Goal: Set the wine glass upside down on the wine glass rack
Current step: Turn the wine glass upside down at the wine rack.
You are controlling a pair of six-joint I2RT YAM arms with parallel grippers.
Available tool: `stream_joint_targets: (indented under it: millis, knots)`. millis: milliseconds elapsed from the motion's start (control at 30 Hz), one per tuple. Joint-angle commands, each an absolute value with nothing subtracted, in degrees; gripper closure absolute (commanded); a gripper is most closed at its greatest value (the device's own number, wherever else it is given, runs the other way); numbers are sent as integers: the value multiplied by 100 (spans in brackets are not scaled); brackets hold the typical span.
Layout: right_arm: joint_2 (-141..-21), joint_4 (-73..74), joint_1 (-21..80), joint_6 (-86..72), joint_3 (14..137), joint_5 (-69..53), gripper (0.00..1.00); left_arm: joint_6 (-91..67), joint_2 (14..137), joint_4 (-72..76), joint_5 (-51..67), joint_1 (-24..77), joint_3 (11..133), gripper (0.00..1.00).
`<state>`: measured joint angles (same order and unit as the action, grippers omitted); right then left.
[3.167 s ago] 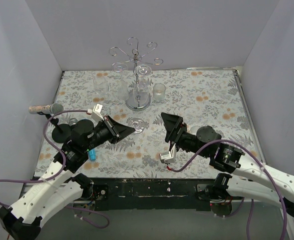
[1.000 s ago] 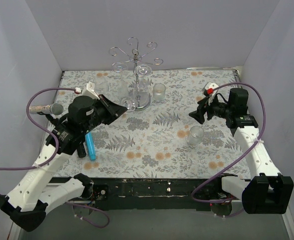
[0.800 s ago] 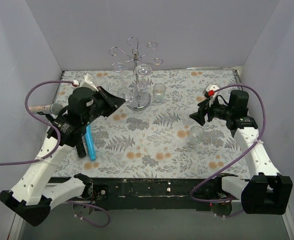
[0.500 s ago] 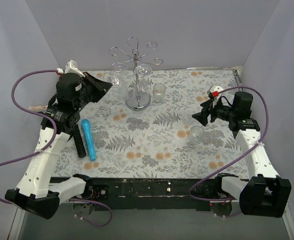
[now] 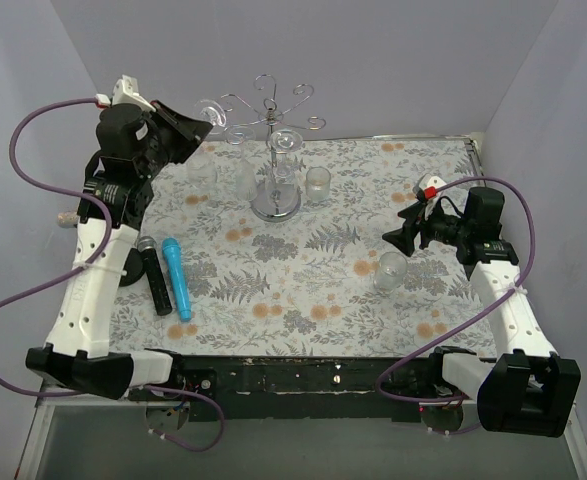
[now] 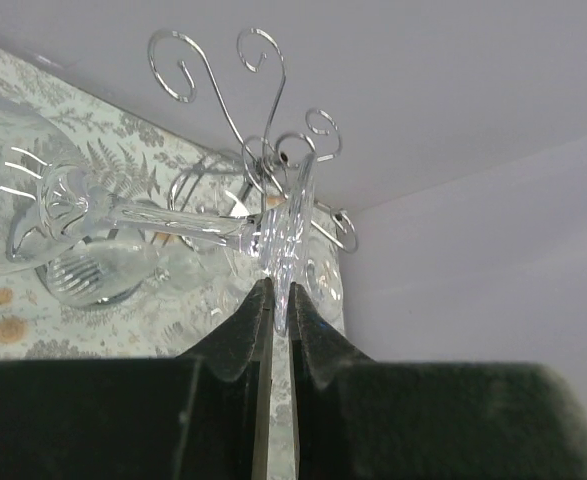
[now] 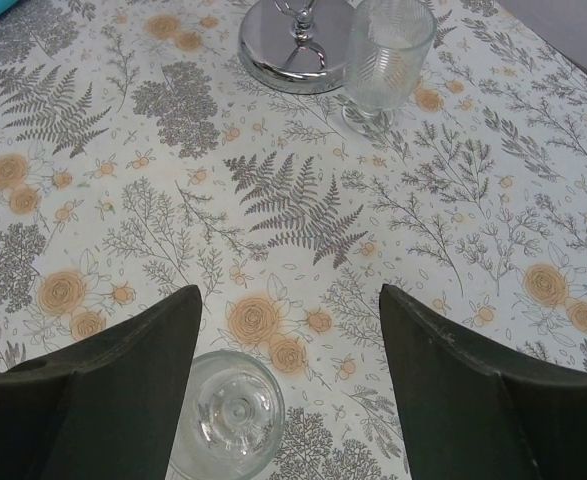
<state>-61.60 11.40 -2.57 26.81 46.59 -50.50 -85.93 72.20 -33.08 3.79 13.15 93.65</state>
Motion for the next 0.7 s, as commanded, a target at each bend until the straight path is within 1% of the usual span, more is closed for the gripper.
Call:
stream_joint_targets:
  millis: [0,167,267,333,400,667]
  knots:
    - [-6038,993,-281,2716,4641,-5282,21,-8569,7487,-2585,1009,845,9878,100]
    - [-6047,993,-290,2725,4623,-5300,21,-8912,8006,-1865,2168,194,9958,100]
    - [-6056,1002,-290,2733,4614,-5317,21,-9079,8322,-1556,2627,18,10089,100]
    - [-6056,993,-299,2733,4606,-5326,21,-9114,8481,-1442,2759,9,10151,100]
    - [-6073,993,-299,2733,4605,-5344,21,-9175,8604,-1336,2891,-211,10160,100]
    - [-6108,993,-308,2751,4597,-5370,21,-9246,9052,-959,3462,-246,10186,100]
